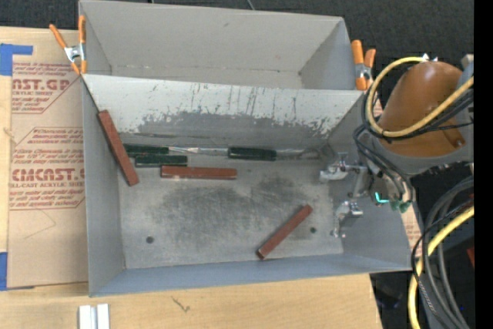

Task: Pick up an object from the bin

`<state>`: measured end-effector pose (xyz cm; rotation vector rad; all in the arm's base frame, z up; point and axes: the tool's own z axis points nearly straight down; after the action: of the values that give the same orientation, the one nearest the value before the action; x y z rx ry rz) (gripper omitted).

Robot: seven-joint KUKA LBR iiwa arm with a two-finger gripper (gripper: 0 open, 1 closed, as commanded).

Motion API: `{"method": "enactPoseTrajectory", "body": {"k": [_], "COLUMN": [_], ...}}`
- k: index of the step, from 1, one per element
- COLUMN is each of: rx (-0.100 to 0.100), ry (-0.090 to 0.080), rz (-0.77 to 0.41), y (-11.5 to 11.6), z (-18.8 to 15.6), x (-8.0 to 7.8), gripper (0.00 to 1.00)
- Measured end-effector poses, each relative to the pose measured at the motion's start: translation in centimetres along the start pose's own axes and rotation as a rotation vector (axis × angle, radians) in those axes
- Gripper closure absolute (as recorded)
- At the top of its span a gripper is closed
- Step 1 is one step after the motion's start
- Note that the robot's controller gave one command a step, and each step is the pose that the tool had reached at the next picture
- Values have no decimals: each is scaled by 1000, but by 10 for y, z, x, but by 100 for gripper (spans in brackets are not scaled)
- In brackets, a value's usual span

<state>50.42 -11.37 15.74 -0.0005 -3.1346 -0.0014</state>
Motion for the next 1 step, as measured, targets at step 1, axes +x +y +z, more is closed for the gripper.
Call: {"method": "enactPoseTrajectory", "body": {"k": [1], "rx": [1], "ry": [-7], "rz": [-1], "y": [0], "z": [-4], "x": [-2], "gripper": [0]}}
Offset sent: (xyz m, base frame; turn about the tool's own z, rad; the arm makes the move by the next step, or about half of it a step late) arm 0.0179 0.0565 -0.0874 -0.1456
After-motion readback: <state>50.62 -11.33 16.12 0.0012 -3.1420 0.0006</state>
